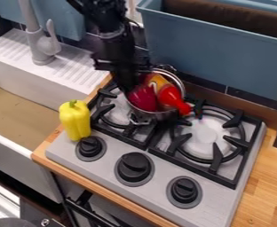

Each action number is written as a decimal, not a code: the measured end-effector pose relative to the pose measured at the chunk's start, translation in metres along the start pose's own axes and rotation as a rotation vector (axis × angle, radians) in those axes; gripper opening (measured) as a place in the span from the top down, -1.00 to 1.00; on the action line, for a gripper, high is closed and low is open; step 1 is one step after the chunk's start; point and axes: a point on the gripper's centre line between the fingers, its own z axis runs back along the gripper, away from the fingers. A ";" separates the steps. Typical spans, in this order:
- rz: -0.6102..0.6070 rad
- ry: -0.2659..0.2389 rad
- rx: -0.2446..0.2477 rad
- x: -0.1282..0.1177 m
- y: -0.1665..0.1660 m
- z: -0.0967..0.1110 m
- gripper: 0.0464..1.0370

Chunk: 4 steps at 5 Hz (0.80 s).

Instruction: Move silver bowl to the left stove

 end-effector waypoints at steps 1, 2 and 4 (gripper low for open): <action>0.007 -0.015 0.018 0.002 0.015 -0.008 0.97; -0.022 -0.034 0.043 0.005 0.022 -0.007 0.97; -0.031 -0.043 0.064 0.003 0.036 -0.007 0.97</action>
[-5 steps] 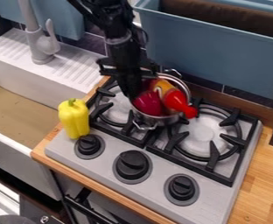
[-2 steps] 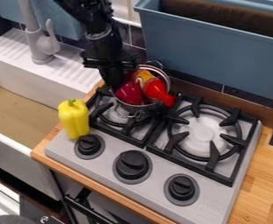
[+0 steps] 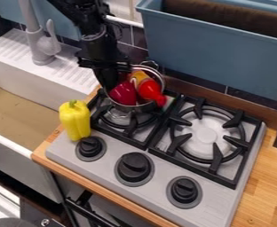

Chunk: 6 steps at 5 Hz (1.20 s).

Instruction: Move silver bowl to the left stove

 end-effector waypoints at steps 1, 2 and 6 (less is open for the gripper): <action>-0.008 0.026 0.000 -0.005 0.003 0.000 0.92; -0.013 0.061 0.021 -0.010 0.006 0.000 0.62; 0.174 -0.087 0.095 -0.006 -0.017 0.050 -0.92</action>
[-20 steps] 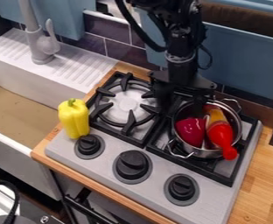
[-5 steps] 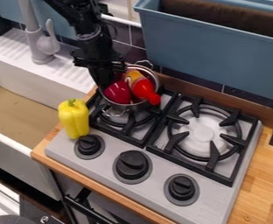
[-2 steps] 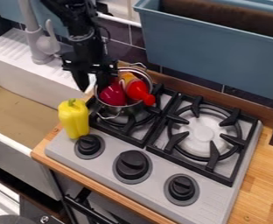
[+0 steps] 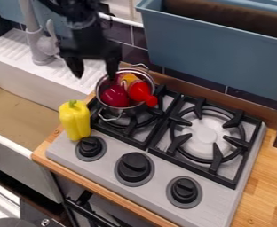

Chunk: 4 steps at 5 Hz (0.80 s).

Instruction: Move silver bowl to the left stove

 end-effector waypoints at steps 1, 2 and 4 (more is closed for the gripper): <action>0.039 0.013 0.008 0.003 -0.015 0.009 -0.92; 0.019 0.038 0.037 0.007 -0.037 0.021 -0.92; -0.048 0.131 0.016 0.001 -0.067 0.032 -0.92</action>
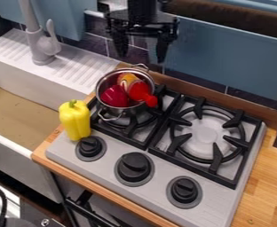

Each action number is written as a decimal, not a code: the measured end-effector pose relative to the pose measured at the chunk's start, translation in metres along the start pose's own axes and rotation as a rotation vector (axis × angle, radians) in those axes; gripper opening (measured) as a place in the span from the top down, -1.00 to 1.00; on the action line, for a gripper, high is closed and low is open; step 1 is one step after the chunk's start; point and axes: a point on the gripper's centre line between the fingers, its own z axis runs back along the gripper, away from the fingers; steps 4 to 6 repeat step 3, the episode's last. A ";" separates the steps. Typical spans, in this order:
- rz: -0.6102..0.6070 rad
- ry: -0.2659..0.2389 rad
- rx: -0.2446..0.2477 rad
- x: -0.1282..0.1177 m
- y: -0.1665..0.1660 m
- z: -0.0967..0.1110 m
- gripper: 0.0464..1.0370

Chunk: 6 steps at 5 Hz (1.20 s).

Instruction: Move silver bowl to the left stove

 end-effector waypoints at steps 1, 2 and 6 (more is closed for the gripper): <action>-0.015 0.032 -0.013 -0.007 -0.007 0.002 -0.92; -0.009 0.040 -0.029 -0.007 -0.011 0.014 -0.92; -0.020 0.065 -0.049 -0.006 -0.014 0.023 -0.92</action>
